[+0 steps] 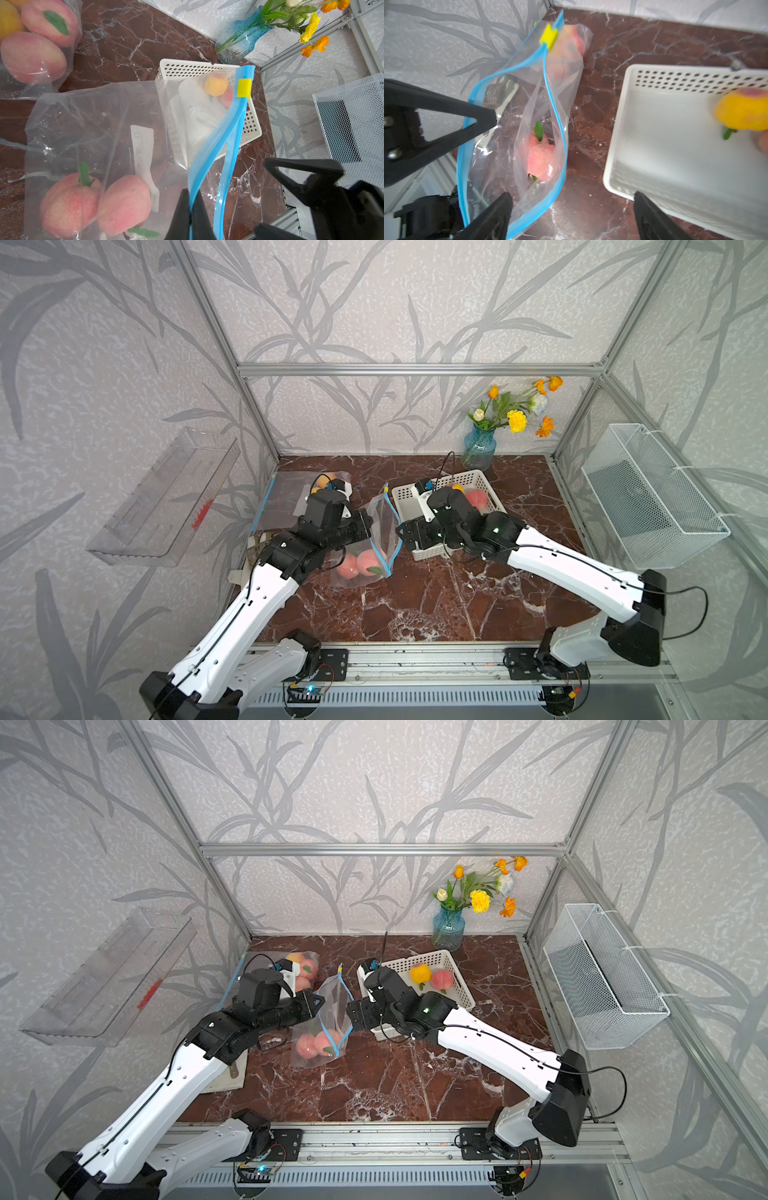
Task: Place the peach in a zip-top bag and seal the zipper
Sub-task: Place the peach in the zipper food storage bag, then pick up the peach from the basket.
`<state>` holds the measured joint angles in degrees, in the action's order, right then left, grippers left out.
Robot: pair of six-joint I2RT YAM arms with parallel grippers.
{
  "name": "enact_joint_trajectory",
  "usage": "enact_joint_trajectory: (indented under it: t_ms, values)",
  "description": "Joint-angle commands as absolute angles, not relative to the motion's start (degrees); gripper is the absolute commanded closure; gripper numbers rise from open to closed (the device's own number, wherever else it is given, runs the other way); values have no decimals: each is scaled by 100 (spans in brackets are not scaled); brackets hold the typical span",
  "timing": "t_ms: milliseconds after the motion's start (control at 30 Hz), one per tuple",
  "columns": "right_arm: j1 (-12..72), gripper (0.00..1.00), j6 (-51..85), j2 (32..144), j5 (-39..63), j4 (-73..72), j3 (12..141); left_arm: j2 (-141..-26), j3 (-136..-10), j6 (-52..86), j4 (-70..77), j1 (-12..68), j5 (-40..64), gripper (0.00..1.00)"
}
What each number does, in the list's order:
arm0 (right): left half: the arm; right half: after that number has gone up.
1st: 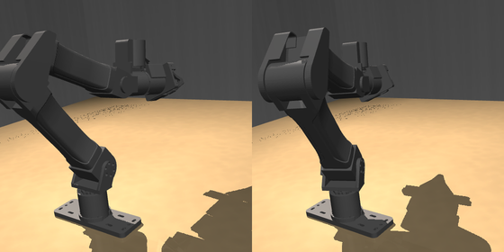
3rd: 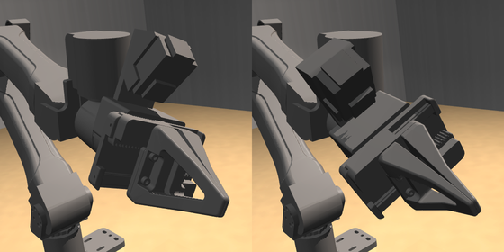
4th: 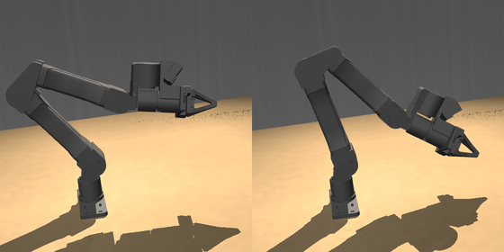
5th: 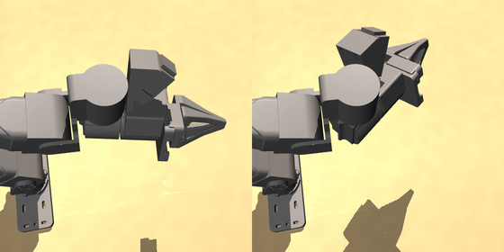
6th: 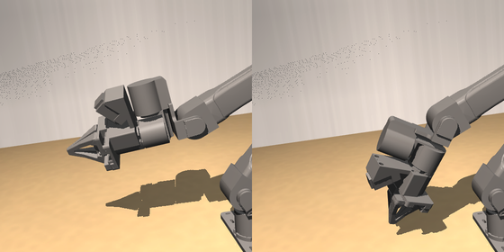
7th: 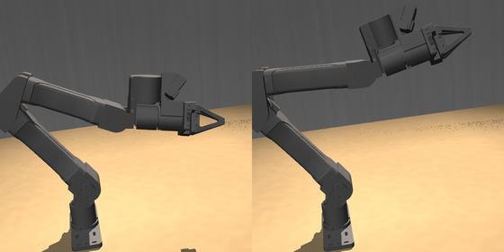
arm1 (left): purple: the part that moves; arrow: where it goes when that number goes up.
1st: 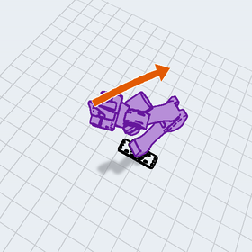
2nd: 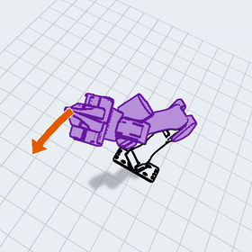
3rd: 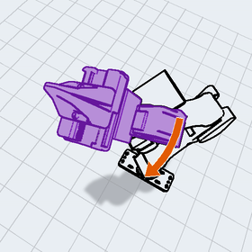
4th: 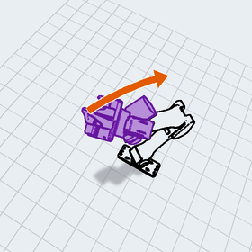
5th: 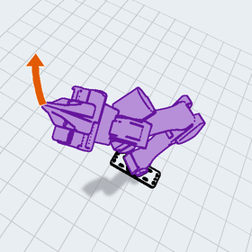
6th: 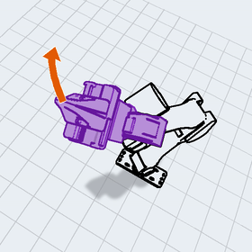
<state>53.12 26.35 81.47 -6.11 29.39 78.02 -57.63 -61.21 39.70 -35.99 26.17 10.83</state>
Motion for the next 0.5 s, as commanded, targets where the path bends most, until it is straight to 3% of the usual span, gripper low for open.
enact_joint_trajectory:
  t_ms: [0,200,333,467]
  values:
    - [4876,1,2441,7811,-1084,2868,7444,-5748,-6036,4041,-3372,2598,1166,100]
    - [3530,1,2172,8301,-951,2878,7239,-5741,-5943,4121,-3314,2598,1212,100]
    - [2794,1,1714,9382,-371,2751,7741,-5755,-5917,4099,-3275,2593,1224,100]
    - [2567,1,1241,10614,-511,3163,8703,-5836,-5963,4027,-3308,2580,1253,100]
